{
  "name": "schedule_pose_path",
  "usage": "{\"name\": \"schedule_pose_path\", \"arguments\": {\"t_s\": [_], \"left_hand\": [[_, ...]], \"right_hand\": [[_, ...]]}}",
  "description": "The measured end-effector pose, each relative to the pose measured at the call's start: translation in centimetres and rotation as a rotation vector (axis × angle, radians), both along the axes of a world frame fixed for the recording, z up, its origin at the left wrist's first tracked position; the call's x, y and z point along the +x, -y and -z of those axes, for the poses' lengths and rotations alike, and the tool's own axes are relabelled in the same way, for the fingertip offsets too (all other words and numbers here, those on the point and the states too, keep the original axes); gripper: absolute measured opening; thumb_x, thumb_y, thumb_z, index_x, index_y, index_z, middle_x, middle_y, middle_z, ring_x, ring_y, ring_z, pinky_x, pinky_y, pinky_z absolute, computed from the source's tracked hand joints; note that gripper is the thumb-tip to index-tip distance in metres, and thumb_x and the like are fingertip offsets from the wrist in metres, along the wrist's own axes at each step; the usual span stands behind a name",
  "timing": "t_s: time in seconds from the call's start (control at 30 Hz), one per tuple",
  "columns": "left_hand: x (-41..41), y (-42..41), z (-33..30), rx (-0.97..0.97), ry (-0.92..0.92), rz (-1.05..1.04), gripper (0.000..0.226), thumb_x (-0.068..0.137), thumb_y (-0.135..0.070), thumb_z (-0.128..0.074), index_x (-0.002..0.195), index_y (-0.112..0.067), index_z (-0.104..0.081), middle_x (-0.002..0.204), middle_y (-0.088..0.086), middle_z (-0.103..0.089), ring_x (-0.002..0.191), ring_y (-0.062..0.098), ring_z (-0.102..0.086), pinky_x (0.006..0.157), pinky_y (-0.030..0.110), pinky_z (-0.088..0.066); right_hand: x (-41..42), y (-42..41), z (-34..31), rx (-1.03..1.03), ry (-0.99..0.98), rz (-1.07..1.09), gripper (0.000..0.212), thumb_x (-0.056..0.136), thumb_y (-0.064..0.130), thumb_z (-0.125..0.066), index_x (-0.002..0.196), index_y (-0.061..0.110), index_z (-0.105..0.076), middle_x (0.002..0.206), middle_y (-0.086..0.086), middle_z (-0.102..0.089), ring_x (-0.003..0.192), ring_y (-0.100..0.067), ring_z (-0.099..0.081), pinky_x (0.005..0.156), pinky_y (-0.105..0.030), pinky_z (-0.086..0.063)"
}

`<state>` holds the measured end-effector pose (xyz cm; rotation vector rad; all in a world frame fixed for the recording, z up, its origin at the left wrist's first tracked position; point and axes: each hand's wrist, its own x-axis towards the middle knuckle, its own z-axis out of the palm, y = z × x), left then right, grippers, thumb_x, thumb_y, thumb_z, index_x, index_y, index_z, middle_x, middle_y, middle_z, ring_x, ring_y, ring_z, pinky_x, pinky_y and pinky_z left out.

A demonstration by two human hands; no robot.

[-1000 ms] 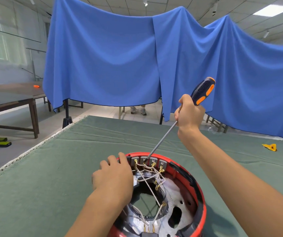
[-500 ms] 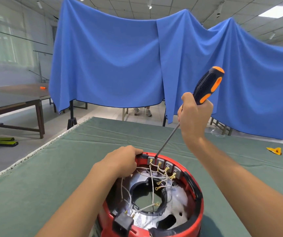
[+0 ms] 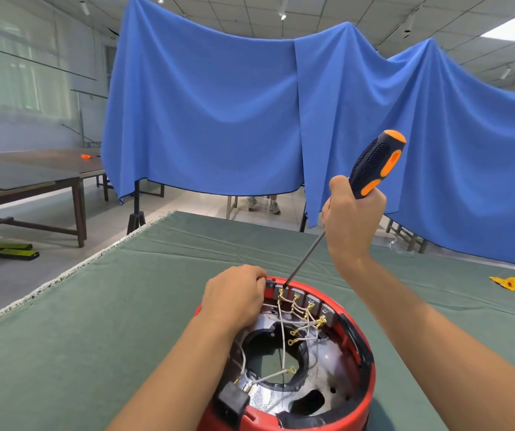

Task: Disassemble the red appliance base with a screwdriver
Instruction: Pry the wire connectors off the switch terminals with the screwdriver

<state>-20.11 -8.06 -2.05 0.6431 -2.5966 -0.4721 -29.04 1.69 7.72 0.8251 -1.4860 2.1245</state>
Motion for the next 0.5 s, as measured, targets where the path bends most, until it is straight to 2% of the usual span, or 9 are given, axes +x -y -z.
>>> {"name": "schedule_pose_path", "arguments": {"t_s": [0.1, 0.23, 0.5], "left_hand": [[-0.2, 0.2, 0.0, -0.001, -0.017, -0.021, 0.030, 0.097, -0.028, -0.040, 0.117, -0.032, -0.062, 0.118, -0.002, -0.065, 0.111, 0.024, -0.056, 0.087, 0.035, -0.045], [-0.4, 0.3, -0.1, -0.038, -0.012, -0.046, 0.025, 0.096, -0.028, -0.044, 0.110, -0.028, -0.065, 0.110, 0.002, -0.066, 0.104, 0.026, -0.058, 0.081, 0.035, -0.046], [-1.0, 0.3, -0.1, -0.141, 0.004, -0.024, 0.022, 0.096, -0.035, -0.047, 0.105, -0.026, -0.066, 0.103, 0.002, -0.067, 0.100, 0.028, -0.059, 0.069, 0.031, -0.038]], "right_hand": [[0.1, 0.1, 0.1, 0.010, -0.012, 0.005, 0.031, 0.069, 0.015, -0.052, 0.055, 0.018, -0.025, 0.049, 0.000, -0.022, 0.053, -0.028, -0.025, 0.045, -0.041, -0.029], [-0.1, 0.2, 0.1, 0.007, -0.007, -0.013, 0.032, 0.069, 0.015, -0.052, 0.054, 0.019, -0.024, 0.046, 0.006, -0.022, 0.051, -0.024, -0.024, 0.047, -0.036, -0.026], [-1.3, 1.5, -0.8, 0.135, -0.013, 0.012, 0.034, 0.071, 0.016, -0.048, 0.056, 0.021, -0.017, 0.047, 0.009, -0.016, 0.052, -0.020, -0.018, 0.049, -0.033, -0.019]]}}
